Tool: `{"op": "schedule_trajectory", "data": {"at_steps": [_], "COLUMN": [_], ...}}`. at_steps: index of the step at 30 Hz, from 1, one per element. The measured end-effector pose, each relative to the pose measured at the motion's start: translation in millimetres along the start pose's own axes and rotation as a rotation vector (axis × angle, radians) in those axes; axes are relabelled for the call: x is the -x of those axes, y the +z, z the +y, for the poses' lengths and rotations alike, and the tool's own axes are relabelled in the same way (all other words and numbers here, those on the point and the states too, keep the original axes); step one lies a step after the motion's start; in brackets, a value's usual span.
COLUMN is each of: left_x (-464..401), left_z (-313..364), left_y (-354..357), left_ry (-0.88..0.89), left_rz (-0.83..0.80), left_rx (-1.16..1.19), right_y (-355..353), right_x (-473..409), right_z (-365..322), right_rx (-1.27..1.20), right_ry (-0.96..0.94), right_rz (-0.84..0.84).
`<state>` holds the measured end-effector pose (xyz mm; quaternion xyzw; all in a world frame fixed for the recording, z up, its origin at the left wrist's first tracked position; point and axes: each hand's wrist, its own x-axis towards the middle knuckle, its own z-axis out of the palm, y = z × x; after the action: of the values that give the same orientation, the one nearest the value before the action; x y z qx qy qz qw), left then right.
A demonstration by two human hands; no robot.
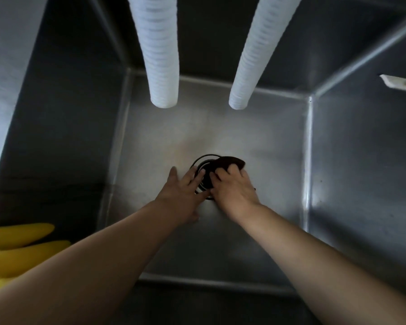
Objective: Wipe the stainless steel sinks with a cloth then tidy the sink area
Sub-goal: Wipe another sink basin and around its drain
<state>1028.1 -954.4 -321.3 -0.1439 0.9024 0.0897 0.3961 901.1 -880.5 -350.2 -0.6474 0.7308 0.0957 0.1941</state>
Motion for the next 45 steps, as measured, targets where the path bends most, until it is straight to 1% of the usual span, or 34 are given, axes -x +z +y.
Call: {"op": "schedule_trajectory", "data": {"at_steps": [4, 6, 9, 13, 16, 18, 20, 22, 24, 26, 29, 31, 34, 35, 36, 38, 40, 42, 43, 45], "left_x": [-1.4, -1.2, -1.5, -2.9, -5.9, -7.2, -7.9, -8.6, -9.2, -9.4, -10.2, -10.4, -10.5, -10.3, -10.1, -9.3, -8.2, -6.9, -6.3, -5.7], "left_z": [-3.7, -4.3, -6.4, -11.3, -12.3, -12.2, -12.2, -12.6, -12.3, -11.9, -11.5, -10.9, -9.4, -9.3, -9.7, -10.0, -10.3, -9.0, -8.5, -6.9], "left_y": [2.8, 4.2, 7.0, 15.4, 22.2, 24.6, 26.2, 27.8, 28.8, 28.5, 28.4, 28.4, 28.2, 28.1, 28.1, 28.2, 28.1, 27.7, 27.2, 25.4], "left_ry": [0.007, 0.003, 0.0, 0.021, 0.022, 0.026, 0.027, 0.026, 0.025, 0.025, 0.017, 0.014, 0.01, 0.01, 0.012, 0.02, 0.028, 0.028, 0.026, 0.015], "left_rz": [-0.006, -0.016, -0.027, 0.009, 0.038, 0.048, 0.054, 0.058, 0.063, 0.062, 0.057, 0.058, 0.057, 0.055, 0.053, 0.047, 0.047, 0.043, 0.04, 0.035], "left_rx": [-0.015, -0.019, 0.019, 0.07, 0.084, 0.085, 0.093, 0.108, 0.117, 0.12, 0.123, 0.124, 0.122, 0.12, 0.119, 0.113, 0.088, 0.067, 0.057, 0.043], "right_y": [-3.6, -4.6, -7.5, -14.9, -17.8, -17.8, -19.3, -21.9, -21.8, -20.3, -16.1, -12.8, -8.9, -9.7, -10.7, -9.9, -12.7, -14.7, -14.5, -12.5], "right_x": [-24.0, -32.6, -41.3, -44.1, -40.9, -37.5, -31.6, -26.5, -26.6, -31.1, -38.1, -35.0, -15.6, -7.1, 0.7, 15.8, 27.9, 33.9, 34.5, 30.5], "right_z": [-16.9, -24.1, -29.4, -23.1, -17.1, -13.9, -11.2, -8.7, -6.4, -6.7, -12.6, -11.9, 3.5, 10.0, 16.4, 29.4, 38.4, 41.0, 39.3, 31.4], "right_rx": [0.339, 0.427, 0.42, 0.353, 0.294, 0.17, 0.015, -0.06, 0.009, 0.172, 0.365, 0.347, 0.128, 0.053, -0.029, -0.222, -0.339, -0.402, -0.415, -0.385], "right_ry": [0.032, 0.043, 0.041, -0.023, -0.058, -0.023, 0.069, 0.107, 0.034, -0.052, -0.095, -0.118, -0.15, -0.125, -0.071, 0.087, 0.26, 0.36, 0.357, 0.241], "right_rz": [-0.277, -0.376, -0.405, -0.458, -0.458, -0.442, -0.416, -0.417, -0.44, -0.47, -0.484, -0.407, -0.149, -0.062, 0.039, 0.311, 0.541, 0.636, 0.645, 0.593]}}
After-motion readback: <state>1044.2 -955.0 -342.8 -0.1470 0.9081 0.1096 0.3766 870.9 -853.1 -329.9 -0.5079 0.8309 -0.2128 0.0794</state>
